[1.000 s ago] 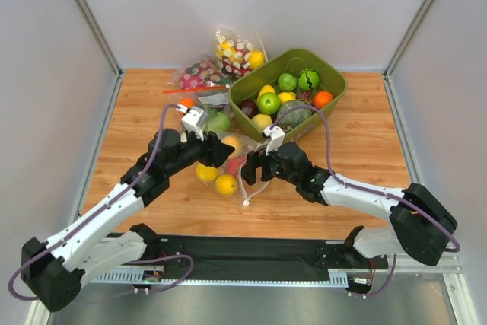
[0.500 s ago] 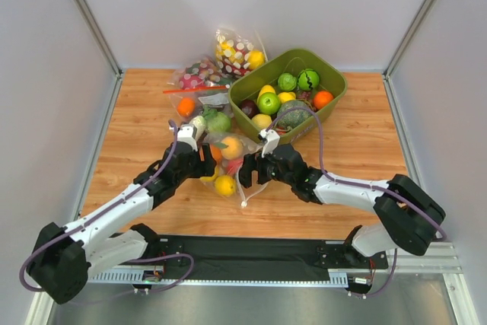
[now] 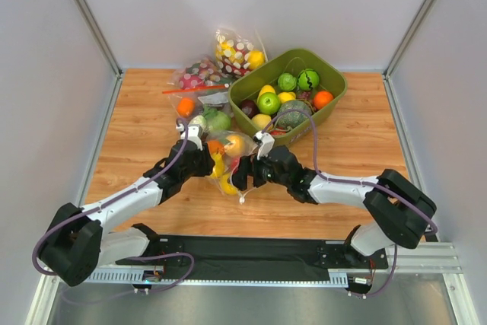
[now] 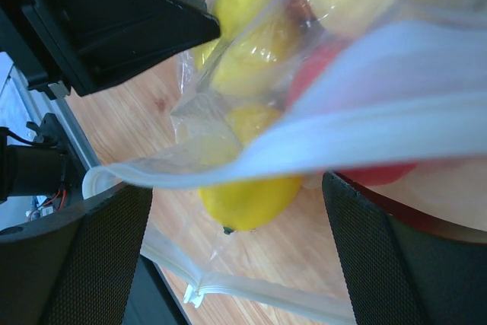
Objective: Open the zip-top bag and remove the fake food
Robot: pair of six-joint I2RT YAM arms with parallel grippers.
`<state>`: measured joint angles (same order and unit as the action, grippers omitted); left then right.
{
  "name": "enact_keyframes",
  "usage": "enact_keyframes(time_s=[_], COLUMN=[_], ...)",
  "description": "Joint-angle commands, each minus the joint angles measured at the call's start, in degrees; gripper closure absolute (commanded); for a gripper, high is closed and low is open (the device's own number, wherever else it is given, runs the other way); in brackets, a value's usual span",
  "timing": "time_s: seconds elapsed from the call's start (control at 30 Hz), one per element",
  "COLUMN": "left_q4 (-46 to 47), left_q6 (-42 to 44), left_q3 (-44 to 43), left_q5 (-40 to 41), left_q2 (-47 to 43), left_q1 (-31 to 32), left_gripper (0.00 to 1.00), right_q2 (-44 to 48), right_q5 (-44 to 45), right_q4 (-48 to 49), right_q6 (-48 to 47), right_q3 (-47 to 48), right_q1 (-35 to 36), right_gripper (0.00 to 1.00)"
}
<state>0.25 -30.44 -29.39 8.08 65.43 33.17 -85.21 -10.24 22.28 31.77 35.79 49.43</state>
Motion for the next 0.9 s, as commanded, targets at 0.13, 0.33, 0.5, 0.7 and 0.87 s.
enact_keyframes(time_s=[0.13, 0.33, 0.5, 0.7, 0.87], left_q4=[1.24, 0.89, 0.01, -2.0, -4.03], left_q6=[-0.15, -0.41, -0.5, -0.15, 0.47], left_q3=[0.12, 0.38, -0.14, -0.58, -1.73], left_q5=[-2.71, -3.77, -4.47, -3.95, -2.89], left_q2=[1.02, 0.58, 0.14, -0.92, -0.92], left_q1=[-0.21, -0.21, -0.21, -0.21, -0.21], left_gripper=[0.75, 0.85, 0.92, 0.99, 1.0], right_q2=[-3.38, -5.23, -9.27, -10.51, -3.23], right_q5=[5.23, 9.27, 13.13, 14.72, 15.25], right_q4=[-4.08, -9.62, -13.57, -17.45, -18.85], right_q6=[-0.48, -1.27, -1.27, -1.62, -3.38], right_q3=[5.69, 8.5, 11.13, 11.85, 9.83], right_q1=[2.16, 4.79, 6.47, 7.96, 8.05], right_gripper=[0.07, 0.07, 0.1, 0.39, 0.58])
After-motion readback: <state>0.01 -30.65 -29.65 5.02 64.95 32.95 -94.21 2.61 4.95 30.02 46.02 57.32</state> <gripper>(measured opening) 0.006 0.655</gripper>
